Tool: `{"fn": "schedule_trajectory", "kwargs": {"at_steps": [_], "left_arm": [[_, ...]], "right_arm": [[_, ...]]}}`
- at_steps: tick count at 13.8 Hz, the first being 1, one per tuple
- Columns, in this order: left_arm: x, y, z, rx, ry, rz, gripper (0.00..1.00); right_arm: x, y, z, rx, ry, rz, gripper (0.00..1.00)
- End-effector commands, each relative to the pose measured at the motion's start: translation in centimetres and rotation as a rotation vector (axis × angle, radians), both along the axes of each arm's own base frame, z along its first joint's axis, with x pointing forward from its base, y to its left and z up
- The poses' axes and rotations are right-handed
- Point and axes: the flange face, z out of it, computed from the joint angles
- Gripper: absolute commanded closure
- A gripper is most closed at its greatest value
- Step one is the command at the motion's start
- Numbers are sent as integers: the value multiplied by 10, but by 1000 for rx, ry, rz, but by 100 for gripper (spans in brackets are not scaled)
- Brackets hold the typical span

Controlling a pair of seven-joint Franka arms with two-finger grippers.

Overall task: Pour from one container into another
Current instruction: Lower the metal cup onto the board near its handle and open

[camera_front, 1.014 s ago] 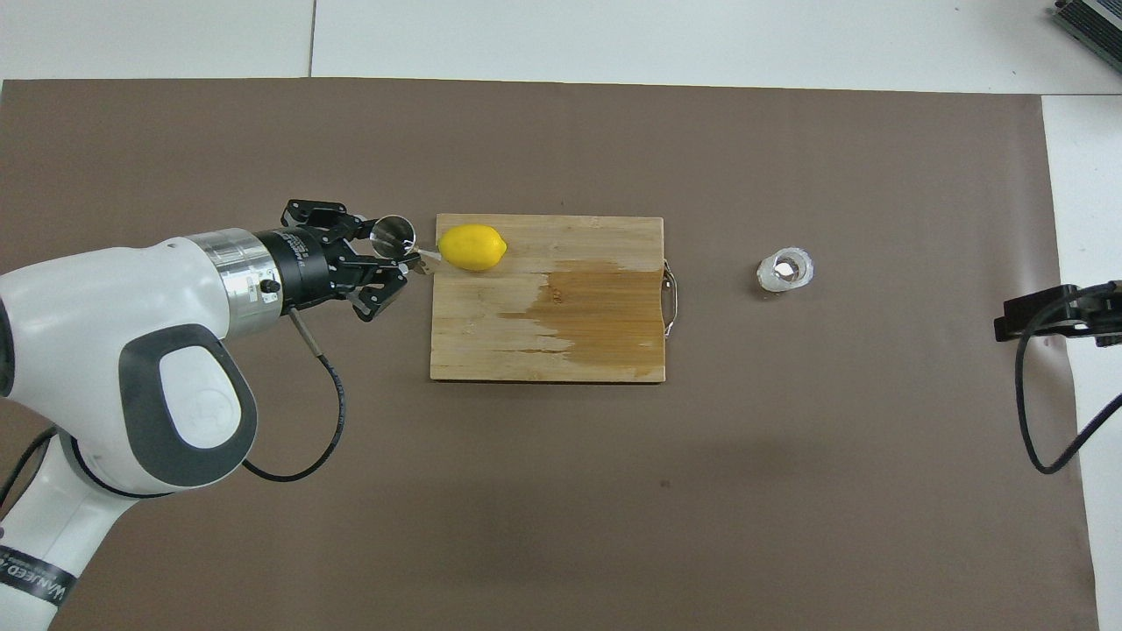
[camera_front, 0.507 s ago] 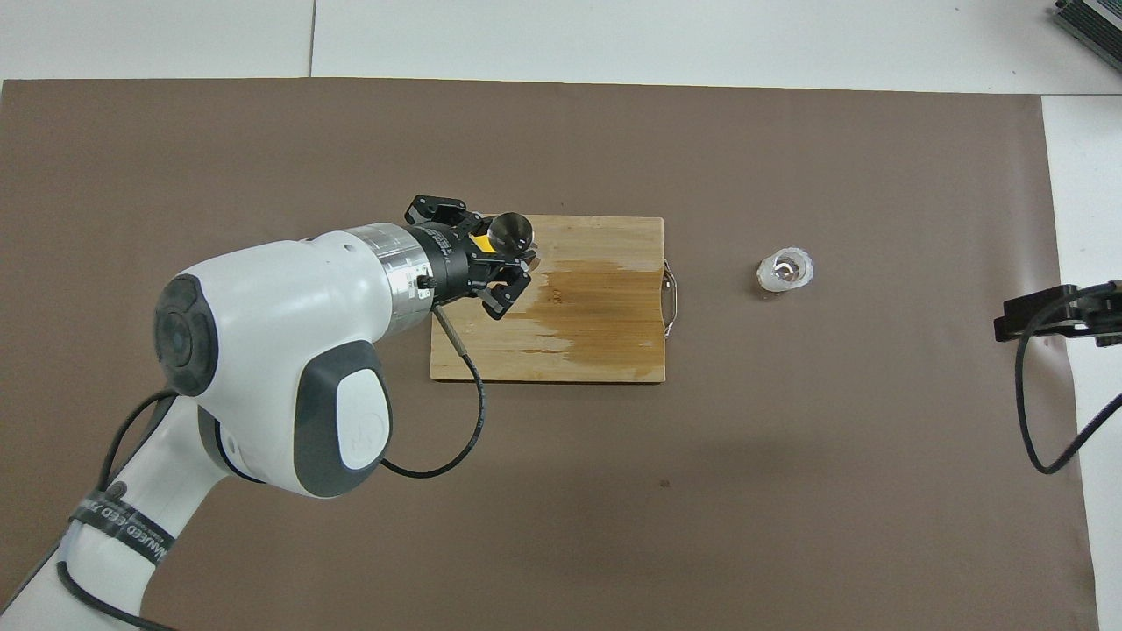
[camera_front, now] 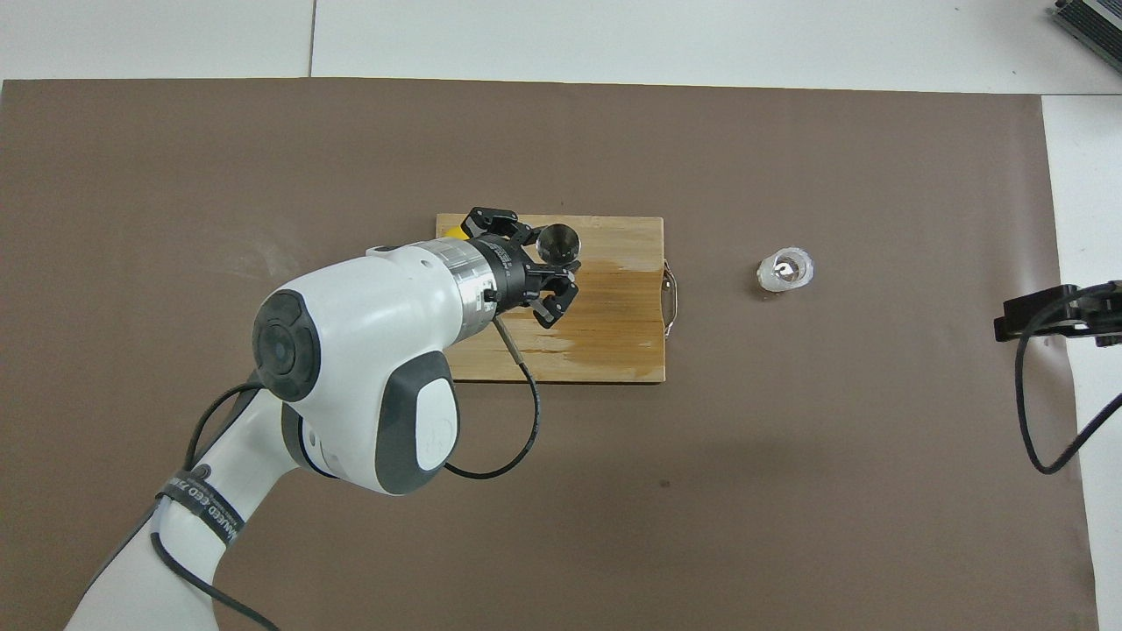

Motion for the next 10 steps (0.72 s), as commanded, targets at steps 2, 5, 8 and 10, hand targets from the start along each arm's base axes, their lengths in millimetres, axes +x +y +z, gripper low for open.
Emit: {"fn": "schedule_trajectory", "kwargs": {"at_steps": [2,5,8,10], "left_arm": [[-2,-40,-28,1,-32,-8,100],[-6,-52,-49,13,-43,-17,99],[-15,-66,-66,42,-41,-55,97],[-15,-65,-68,44,-41,-56,96]], "right_arm": [[-1,-1,3,18,-5,-18,0],[-1,-1,3,18,-5,-18,0],[-1,-1,3,18,-5,-18,0],[-1,-1,3,18,-5,-18,0]]}}
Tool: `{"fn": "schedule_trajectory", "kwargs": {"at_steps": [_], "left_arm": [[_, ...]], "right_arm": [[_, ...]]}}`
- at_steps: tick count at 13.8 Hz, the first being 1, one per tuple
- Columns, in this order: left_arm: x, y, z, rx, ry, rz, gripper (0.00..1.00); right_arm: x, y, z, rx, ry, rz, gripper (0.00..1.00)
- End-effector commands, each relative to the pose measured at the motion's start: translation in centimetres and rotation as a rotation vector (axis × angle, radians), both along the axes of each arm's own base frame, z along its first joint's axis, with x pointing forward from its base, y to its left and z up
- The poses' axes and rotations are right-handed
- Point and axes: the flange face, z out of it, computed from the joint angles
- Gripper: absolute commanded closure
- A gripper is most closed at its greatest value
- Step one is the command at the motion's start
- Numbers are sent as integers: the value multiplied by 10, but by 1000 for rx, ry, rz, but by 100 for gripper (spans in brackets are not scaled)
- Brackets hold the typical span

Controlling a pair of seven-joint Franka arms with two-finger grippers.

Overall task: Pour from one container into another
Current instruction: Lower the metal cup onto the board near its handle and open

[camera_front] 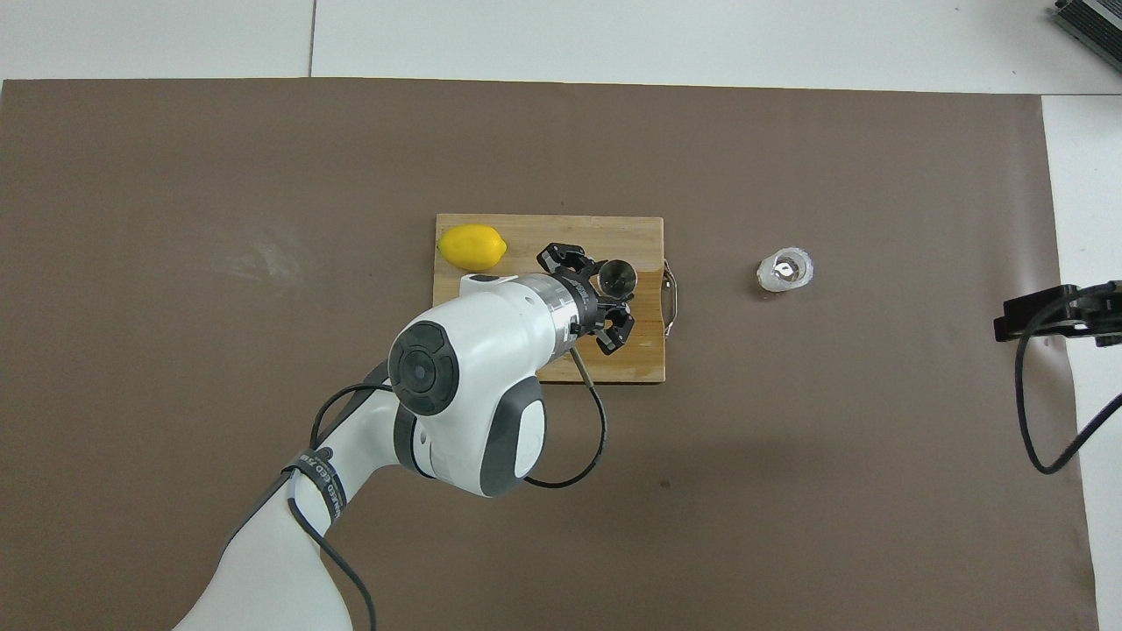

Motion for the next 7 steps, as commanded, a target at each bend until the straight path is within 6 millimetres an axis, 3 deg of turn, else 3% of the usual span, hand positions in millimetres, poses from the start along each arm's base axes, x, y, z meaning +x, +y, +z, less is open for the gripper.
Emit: {"fn": "schedule_trajectory", "kwargs": {"at_steps": [1,7], "left_arm": [[3,-4,2,3,-29,3,95],[-5,-6,-11,21,-45,-13,89]], "right_arm": [[-1,-1,3,18,-5,-18,0],[-1,-1,3,18,-5,-18,0]]}}
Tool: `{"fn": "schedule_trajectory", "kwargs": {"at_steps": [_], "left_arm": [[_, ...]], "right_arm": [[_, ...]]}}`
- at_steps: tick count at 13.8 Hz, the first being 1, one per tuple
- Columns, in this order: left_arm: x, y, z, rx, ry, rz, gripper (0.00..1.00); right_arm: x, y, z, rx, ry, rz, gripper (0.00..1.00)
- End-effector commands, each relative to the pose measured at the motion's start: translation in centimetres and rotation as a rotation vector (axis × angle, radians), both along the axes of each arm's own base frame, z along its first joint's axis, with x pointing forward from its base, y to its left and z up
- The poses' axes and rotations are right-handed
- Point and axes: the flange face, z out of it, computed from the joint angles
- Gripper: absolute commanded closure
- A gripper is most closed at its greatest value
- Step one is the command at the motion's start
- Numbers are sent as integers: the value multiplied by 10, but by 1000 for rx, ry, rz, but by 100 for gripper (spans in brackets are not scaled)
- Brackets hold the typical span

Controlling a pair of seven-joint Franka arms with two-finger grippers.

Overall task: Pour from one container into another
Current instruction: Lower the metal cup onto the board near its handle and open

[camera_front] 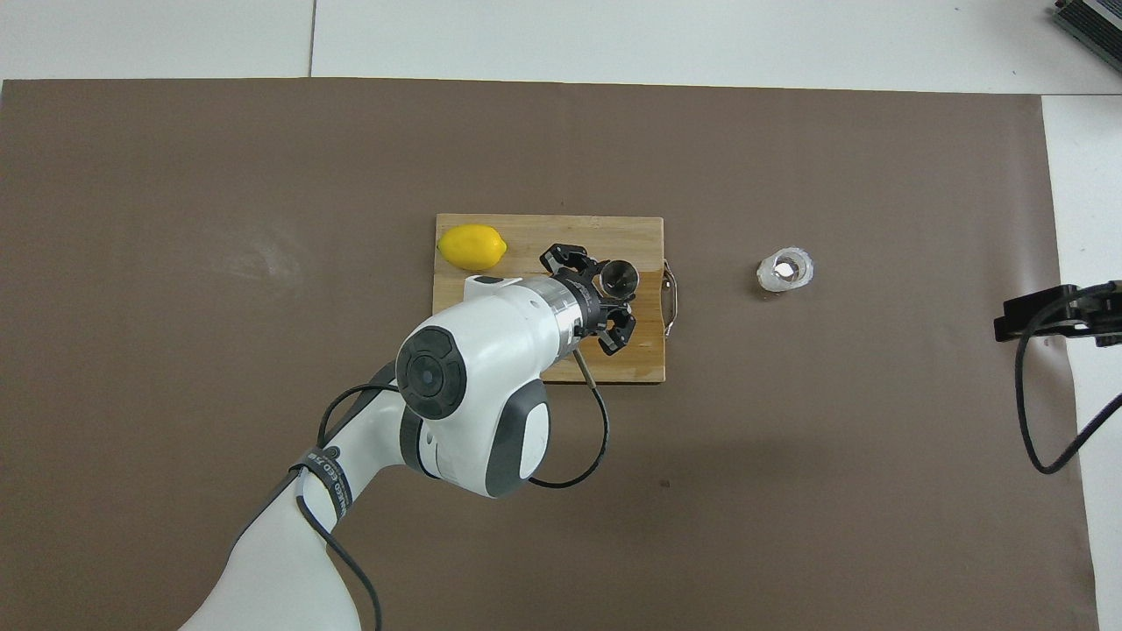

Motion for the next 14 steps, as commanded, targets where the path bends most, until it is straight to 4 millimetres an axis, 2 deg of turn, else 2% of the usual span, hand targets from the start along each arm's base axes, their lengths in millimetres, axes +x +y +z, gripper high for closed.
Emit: {"fn": "schedule_trajectory", "kwargs": {"at_steps": [1,4,5,9,11,14], "left_arm": [[-4,-3,-7,16,-25,-8,88],[-6,-2,-10,24,-25,-17,88],[-6,-2,-12,27,-24,-18,84],[-7,-1,-14,33,-28,-27,60],[-7,-1,-14,34,-30,-30,44],[-6,0,-14,34,-29,-27,37]], "right_arm": [[-1,-1,3,18,-5,-18,0],[-1,-1,3,18,-5,-18,0],[-1,-1,3,18,-5,-18,0],[-1,-1,3,18,-5,-18,0],[-1,-1,3,18,-5,-18,0],[-1,-1,3,18,-5,-18,0]]}}
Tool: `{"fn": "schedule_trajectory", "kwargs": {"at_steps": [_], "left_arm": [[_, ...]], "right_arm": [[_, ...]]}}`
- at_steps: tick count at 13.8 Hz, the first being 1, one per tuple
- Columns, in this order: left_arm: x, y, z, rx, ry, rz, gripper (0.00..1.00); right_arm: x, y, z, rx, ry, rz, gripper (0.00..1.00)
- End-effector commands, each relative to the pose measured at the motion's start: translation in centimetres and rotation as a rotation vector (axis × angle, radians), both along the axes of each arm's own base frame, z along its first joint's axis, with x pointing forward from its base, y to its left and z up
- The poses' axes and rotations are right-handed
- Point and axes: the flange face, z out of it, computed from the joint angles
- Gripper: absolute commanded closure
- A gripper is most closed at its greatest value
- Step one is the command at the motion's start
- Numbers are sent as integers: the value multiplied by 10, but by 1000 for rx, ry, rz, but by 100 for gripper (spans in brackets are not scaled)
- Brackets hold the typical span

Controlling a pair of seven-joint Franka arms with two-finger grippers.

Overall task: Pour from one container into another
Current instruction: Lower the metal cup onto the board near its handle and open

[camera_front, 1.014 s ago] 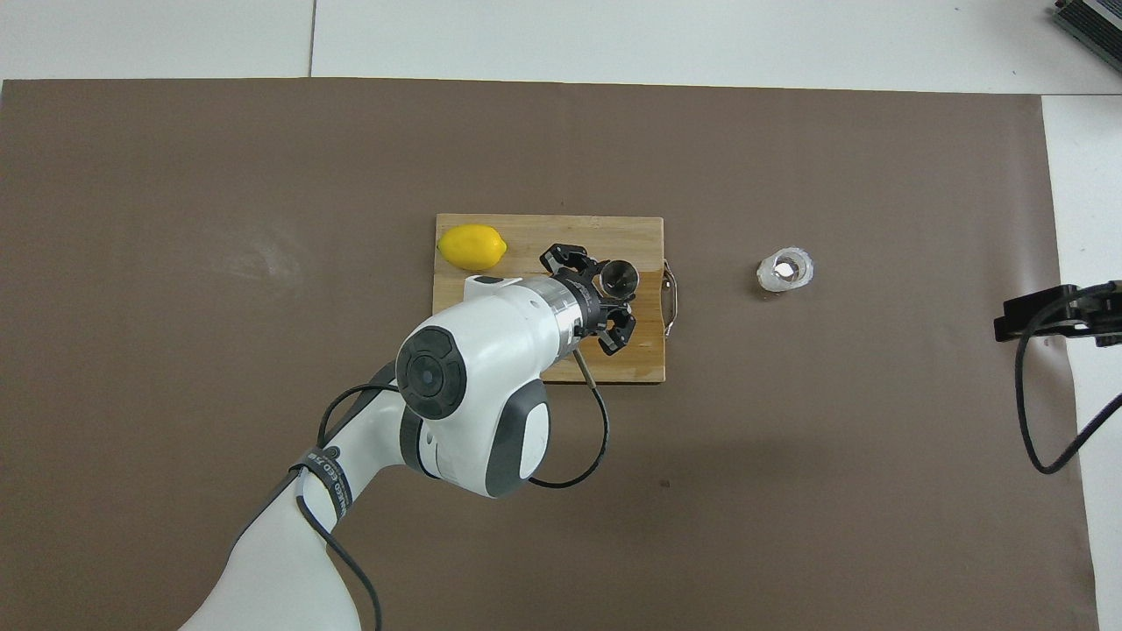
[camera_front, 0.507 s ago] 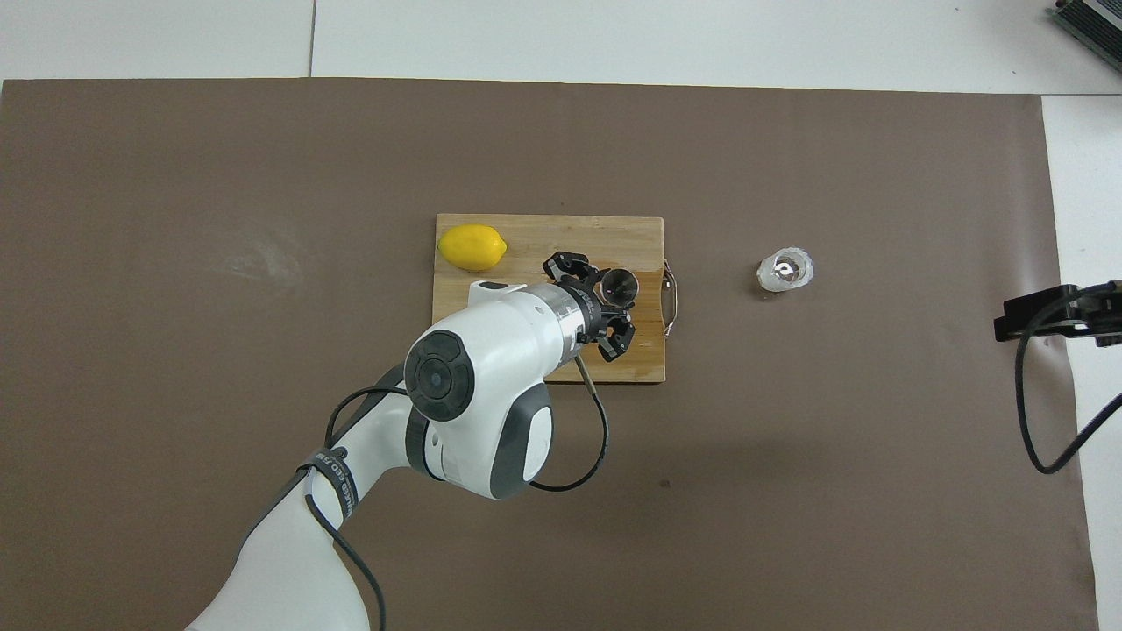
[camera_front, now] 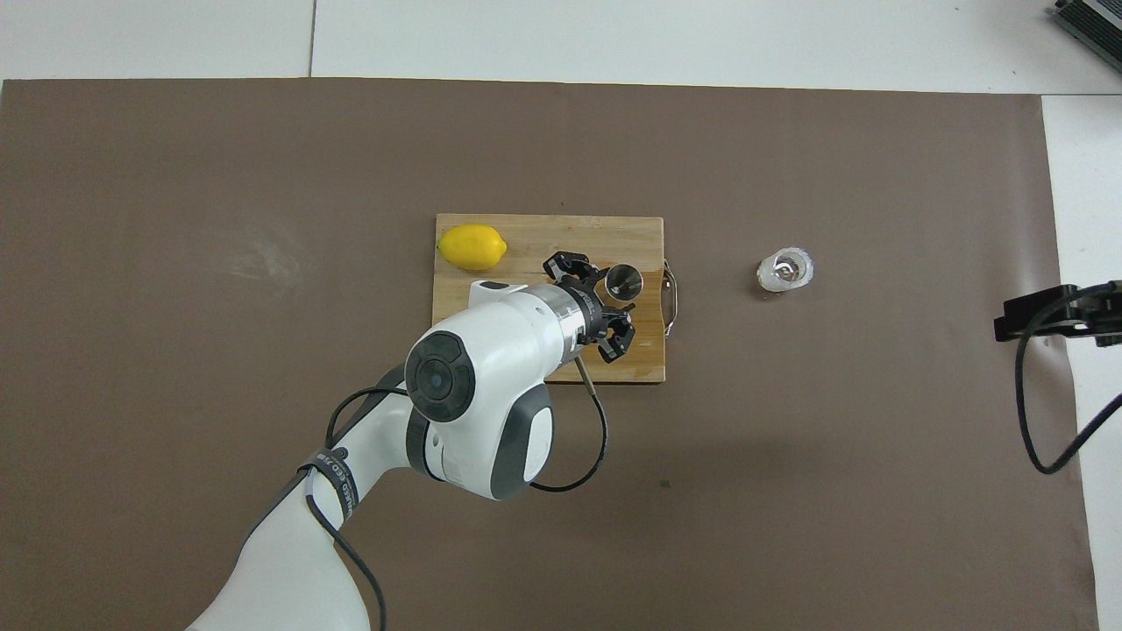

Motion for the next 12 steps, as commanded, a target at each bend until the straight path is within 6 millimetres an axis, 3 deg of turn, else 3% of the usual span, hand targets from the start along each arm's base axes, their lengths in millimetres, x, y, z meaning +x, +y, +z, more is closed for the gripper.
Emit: {"fn": "schedule_trajectory", "kwargs": {"at_steps": [1,2,3,6,8,12], "left_arm": [[-4,0,-2,12,-24,-4,30],[-4,0,-2,12,-25,-5,20],[-3,0,-1,10,-27,-4,2],[-2,0,2,8,-22,-4,0],[-3,0,16,0,-19,-11,0],[6,17,66,-12,-6,-27,0]], "right_arm": [[-1,-1,3,18,-5,-18,0],[-1,-1,3,18,-5,-18,0],[-1,-1,3,18,-5,-18,0],[-1,-1,3,18,-5,-18,0],[-1,-1,3,18,-5,-18,0],[-1,-1,3,18,-5,-18,0]]}}
